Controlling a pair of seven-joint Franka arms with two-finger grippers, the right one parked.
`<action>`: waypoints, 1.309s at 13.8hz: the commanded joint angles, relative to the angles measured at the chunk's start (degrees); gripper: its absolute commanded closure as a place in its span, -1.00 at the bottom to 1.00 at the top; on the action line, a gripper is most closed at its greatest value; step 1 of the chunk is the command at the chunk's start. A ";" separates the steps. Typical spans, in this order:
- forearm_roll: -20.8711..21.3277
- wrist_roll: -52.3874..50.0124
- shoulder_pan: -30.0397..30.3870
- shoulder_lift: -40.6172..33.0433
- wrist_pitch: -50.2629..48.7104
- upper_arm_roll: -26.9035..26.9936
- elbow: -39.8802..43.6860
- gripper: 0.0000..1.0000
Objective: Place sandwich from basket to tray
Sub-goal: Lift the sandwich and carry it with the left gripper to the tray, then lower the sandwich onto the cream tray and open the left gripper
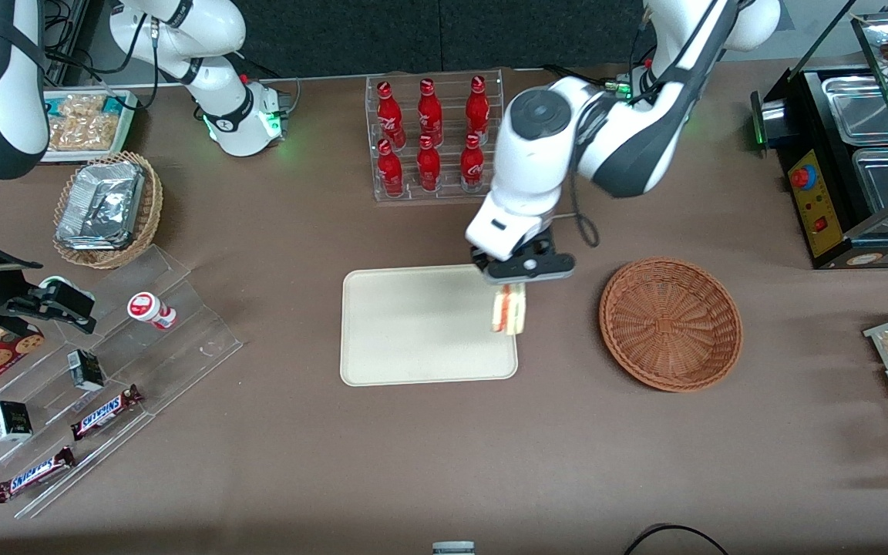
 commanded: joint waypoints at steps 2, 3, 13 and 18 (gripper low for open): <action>-2.00 -1.45 -3.17 12.48 -1.44 0.57 12.70 0.45; -2.00 -3.02 -3.53 15.21 -1.18 0.48 14.90 0.45; -1.47 -11.91 -7.31 30.08 9.63 0.65 21.68 0.45; -1.12 -12.79 -8.01 32.63 12.26 0.65 21.34 0.06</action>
